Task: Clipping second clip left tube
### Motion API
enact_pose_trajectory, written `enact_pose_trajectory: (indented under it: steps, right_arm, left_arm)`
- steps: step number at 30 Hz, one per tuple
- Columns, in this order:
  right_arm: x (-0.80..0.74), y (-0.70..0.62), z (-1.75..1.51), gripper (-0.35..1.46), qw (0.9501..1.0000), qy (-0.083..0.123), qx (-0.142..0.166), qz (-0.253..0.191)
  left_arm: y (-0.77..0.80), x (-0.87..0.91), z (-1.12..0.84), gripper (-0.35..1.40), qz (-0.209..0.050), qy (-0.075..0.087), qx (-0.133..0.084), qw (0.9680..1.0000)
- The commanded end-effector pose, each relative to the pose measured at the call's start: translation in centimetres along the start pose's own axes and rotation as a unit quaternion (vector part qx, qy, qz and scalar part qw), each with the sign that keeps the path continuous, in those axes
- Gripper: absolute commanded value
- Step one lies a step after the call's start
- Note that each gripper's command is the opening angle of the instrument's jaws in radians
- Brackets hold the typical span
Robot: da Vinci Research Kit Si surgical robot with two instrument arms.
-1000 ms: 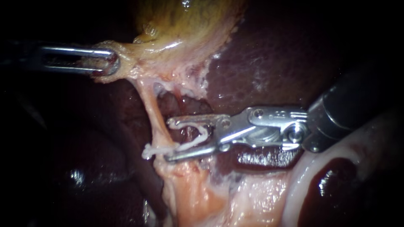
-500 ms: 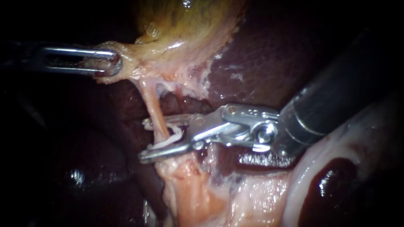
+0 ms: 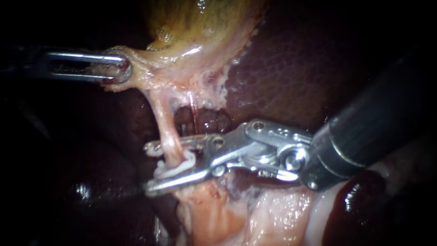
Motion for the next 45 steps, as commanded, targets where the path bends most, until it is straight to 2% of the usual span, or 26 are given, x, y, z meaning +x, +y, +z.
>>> enact_pose_trajectory:
  steps: [1, 5, 12, 20, 21, 25, 30, 35, 45]
  right_arm:
    - [0.03, -0.02, 0.00, 0.48, 1.0000, 0.002, 0.001, 0.000]
    - [0.05, -0.06, -0.02, 0.44, 0.9998, 0.002, 0.003, 0.018]
    - [0.00, -0.05, -0.10, 0.17, 0.9971, 0.001, 0.004, 0.076]
    - [-0.09, -0.03, -0.07, 0.06, 0.9968, -0.001, 0.006, 0.080]
    - [-0.09, -0.03, -0.07, 0.02, 0.9968, -0.002, 0.007, 0.080]
    - [-0.10, -0.02, -0.09, -0.34, 0.9965, -0.006, 0.013, 0.082]
    - [-0.10, -0.01, -0.10, -0.35, 0.9963, -0.010, 0.013, 0.085]
    - [-0.11, 0.00, -0.11, -0.35, 0.9955, -0.040, -0.001, 0.085]
    - [-0.11, 0.02, -0.12, -0.35, 0.9955, -0.040, -0.001, 0.085]
  left_arm:
    - [0.00, 0.01, 0.00, -0.35, 0.000, 0.000, -0.001, 1.0000]
    - [0.00, 0.01, 0.00, -0.35, 0.000, 0.000, -0.001, 1.0000]
    - [0.00, 0.01, 0.00, -0.35, 0.000, 0.000, -0.001, 1.0000]
    - [0.00, 0.01, 0.00, -0.35, 0.000, 0.000, -0.001, 1.0000]
    - [0.00, 0.01, 0.00, -0.35, 0.000, 0.000, -0.001, 1.0000]
    - [0.00, 0.01, 0.00, -0.35, 0.000, 0.000, -0.001, 1.0000]
    - [0.00, 0.01, 0.00, -0.35, 0.000, 0.000, -0.001, 1.0000]
    - [0.00, 0.01, 0.00, -0.35, 0.000, 0.000, -0.001, 1.0000]
    - [-0.01, 0.01, 0.00, -0.35, 0.000, 0.000, -0.001, 1.0000]
